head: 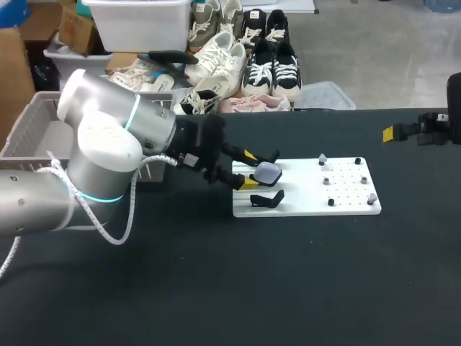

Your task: Pick up each earbud case from the left stands, insert the matching earbuds, close the lid, and place the case in the box.

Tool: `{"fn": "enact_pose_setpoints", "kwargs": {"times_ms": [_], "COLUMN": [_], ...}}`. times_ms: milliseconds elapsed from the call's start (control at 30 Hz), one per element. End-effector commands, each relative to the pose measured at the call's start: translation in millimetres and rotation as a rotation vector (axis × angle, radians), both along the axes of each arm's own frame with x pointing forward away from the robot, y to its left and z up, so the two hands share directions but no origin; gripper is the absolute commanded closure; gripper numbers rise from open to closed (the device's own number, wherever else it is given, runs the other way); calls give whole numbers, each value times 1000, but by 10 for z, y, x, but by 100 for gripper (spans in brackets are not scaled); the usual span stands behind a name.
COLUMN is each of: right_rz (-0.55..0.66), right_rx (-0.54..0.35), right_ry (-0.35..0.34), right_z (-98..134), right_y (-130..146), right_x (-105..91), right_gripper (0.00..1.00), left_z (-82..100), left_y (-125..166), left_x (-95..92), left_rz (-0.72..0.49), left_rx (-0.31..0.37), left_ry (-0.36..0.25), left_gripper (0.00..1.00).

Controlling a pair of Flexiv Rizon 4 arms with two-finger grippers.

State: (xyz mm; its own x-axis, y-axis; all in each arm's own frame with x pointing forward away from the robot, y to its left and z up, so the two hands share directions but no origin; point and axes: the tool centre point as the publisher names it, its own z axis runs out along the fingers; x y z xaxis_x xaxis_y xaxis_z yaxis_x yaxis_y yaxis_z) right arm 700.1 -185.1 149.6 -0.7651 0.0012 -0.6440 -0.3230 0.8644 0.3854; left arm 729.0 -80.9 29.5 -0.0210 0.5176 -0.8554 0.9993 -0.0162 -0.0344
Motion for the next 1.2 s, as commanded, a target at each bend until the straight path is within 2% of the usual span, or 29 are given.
{"fn": "enact_pose_setpoints", "kwargs": {"times_ms": [33,400,667,1200], "right_rz": [4,4,4,4], "right_rx": [2,2,2,2], "right_ry": [0,0,0,0], "right_z": [-4,-4,-4,-4], "right_y": [-8,-8,-8,-8], "right_x": [7,7,7,7], "right_gripper": [0,0,0,0], "left_z": [-54,-129,-110,-129], "left_y": [-63,-107,-117,-145], "left_x": [57,147,166,176], "left_rz": [-1,14,21,26], "left_rx": [-2,4,-3,-3], "left_ry": [2,5,11,9], "left_gripper": [24,29,41,51]}}
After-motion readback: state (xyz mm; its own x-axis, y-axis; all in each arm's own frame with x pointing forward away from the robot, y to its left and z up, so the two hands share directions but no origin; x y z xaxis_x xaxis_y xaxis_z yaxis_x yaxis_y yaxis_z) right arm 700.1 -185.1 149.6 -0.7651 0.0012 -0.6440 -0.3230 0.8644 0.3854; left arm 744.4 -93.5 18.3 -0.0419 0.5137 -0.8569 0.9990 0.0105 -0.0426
